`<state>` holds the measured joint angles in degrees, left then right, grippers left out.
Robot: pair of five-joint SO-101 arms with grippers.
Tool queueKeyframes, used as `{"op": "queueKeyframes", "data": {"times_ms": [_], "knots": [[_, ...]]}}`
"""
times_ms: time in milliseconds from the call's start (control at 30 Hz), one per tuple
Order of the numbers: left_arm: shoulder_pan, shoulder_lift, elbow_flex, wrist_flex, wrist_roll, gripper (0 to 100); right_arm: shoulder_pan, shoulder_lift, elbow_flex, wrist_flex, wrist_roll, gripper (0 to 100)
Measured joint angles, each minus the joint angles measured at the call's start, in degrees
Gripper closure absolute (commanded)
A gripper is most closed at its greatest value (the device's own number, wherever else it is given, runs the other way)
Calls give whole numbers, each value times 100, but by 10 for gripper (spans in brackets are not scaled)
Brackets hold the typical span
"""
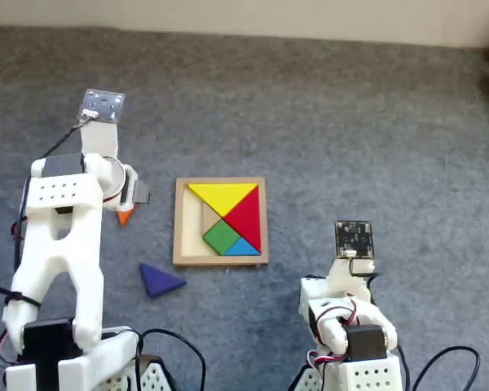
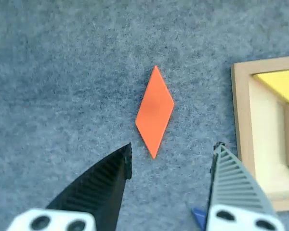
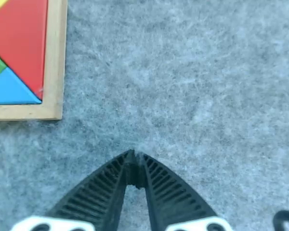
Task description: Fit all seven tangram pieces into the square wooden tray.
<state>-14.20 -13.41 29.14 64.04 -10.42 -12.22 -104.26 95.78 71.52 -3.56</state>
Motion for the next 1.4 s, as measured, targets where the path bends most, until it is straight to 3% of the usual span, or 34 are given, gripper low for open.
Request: {"op": "queueKeyframes", "data": {"times_ms": [167,500,767,1067,1400], "knots": [[0,818,-642,422,-703,729,0,0,0,0,0,993],[-158,3270,-3130,1380,-1495,730,0,0,0,0,0,993],[-158,4651,-3956,1477,-1574,758,-18,-26,0,18,0,993],[-53,4985,-4114,1530,-1600,915,-18,-26,0,26,0,993],[141,4923,-4158,1881,-1424,995,-193,-26,0,26,0,993]]}}
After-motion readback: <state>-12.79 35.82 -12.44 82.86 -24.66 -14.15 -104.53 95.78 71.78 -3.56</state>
